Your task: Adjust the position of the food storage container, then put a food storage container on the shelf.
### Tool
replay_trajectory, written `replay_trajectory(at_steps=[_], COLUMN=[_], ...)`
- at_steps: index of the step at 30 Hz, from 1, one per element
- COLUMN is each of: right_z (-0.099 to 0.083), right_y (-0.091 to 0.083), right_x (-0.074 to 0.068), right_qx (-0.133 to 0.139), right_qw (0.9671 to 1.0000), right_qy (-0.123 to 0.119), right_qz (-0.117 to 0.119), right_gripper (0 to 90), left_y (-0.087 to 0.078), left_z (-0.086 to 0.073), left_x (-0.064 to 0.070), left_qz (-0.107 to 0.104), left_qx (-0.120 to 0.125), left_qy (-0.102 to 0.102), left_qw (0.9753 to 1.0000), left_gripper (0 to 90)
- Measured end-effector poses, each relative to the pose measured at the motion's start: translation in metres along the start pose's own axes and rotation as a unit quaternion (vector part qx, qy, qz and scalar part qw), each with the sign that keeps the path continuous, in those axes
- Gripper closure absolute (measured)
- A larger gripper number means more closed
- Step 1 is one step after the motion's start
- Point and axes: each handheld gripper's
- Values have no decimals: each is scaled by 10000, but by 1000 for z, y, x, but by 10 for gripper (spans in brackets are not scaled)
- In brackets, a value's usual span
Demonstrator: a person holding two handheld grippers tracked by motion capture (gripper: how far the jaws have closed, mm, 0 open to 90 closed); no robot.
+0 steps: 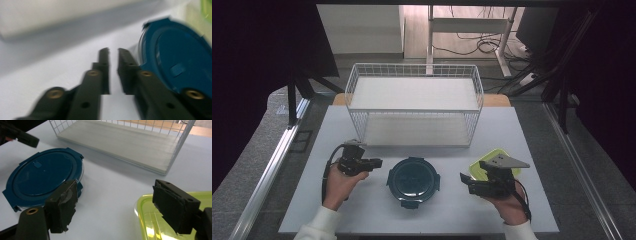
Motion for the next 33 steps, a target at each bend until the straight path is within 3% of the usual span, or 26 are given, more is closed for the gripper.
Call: replay_trajectory(at_steps=[1, 2, 4, 5, 6, 9, 10, 12, 17, 20, 23, 33], right_z=[1, 2, 3, 3, 4, 4, 3, 4, 6, 7, 8, 5], right_y=[0, 0, 0, 0, 0, 2, 3, 3, 2, 2, 5, 23], right_x=[0, -1, -1, -1, -2, -2, -1, -2, -4, -3, 0, -6], right_qx=[38, 64, 85, 99, 114, 76, 26, 7, 30, 47, 115, -17], right_qw=[10000, 10000, 9999, 9999, 9998, 9998, 9995, 9994, 9994, 9989, 9971, 9928], right_qy=[15, 51, 76, 95, 108, 124, 229, 221, 160, 317, 596, 902], right_qz=[22, 44, 35, 43, 81, 119, 226, 280, 293, 347, 462, 788], right_gripper=[191, 188, 186, 186, 186, 187, 190, 193, 192, 186, 179, 158], left_y=[0, -8, -14, -14, -17, -19, -22, -25, -27, -26, -27, -27], left_z=[0, 2, 2, 2, 3, 4, 3, 3, 0, -3, -5, -9], left_x=[0, 4, 6, 6, 6, 8, 12, 13, 12, 10, 9, 2], left_qz=[0, 125, 120, 120, -111, -136, -130, -157, -84, -46, -125, -552], left_qx=[0, 130, 279, 279, 304, 334, 289, 308, 233, 120, 128, 105], left_qy=[0, 132, 115, 115, 0, -23, 74, 113, 47, -52, -137, -348], left_qw=[10000, 9998, 9995, 9995, 9995, 9993, 9995, 9993, 9997, 9999, 9997, 9978], left_gripper=[687, 596, 430, 375, 329, 247, 234, 227, 201, 183, 168, 141])
Point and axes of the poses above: each handheld gripper's, and its own axes: y roughly forward along the jaws, z roughly out of its top, x roughly to its right, and after that the axes turned 12 degrees about z, right-handed
